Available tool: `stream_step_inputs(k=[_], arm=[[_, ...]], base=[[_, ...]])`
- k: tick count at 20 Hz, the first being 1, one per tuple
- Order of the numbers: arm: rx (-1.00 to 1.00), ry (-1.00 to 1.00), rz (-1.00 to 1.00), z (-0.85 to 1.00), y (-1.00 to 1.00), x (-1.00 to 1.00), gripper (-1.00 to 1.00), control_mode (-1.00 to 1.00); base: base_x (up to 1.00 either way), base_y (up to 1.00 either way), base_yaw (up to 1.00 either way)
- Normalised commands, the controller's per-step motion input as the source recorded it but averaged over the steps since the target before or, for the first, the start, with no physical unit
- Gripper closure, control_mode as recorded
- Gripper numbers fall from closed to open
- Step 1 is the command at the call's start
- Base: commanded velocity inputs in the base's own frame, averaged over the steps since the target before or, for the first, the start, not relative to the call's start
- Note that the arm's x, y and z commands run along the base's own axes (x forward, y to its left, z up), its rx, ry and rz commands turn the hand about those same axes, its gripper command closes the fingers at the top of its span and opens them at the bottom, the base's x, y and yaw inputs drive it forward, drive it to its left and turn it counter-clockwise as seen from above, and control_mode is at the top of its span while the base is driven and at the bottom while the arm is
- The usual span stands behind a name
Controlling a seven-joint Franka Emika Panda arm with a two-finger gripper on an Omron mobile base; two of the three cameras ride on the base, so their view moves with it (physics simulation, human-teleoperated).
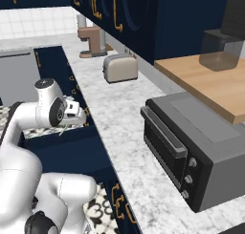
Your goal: Take a straw from the drawer in front and place it inside the glass cup on the dining counter.
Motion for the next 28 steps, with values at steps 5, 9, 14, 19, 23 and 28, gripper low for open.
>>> stream_step_inputs(k=[5,9,14,19,23,28], arm=[[0.00,0.00,-0.03,0.00,0.00,-0.13,1.00,1.00],[0.00,0.00,0.00,0.00,0.00,0.00,1.00,1.00],[0.00,0.00,0.00,0.00,0.00,0.00,1.00,1.00],[0.00,0.00,0.00,0.00,0.00,0.00,1.00,1.00],[0.00,0.00,0.00,0.00,0.00,0.00,1.00,1.00],[0.00,0.00,0.00,0.00,0.00,0.00,1.00,1.00]], base=[[-0.80,0.00,-0.13],[-1.00,0.16,-0.10],[-0.88,0.73,0.54],[-0.24,0.73,0.87],[-0.08,0.66,0.90],[0.03,0.67,0.84]])
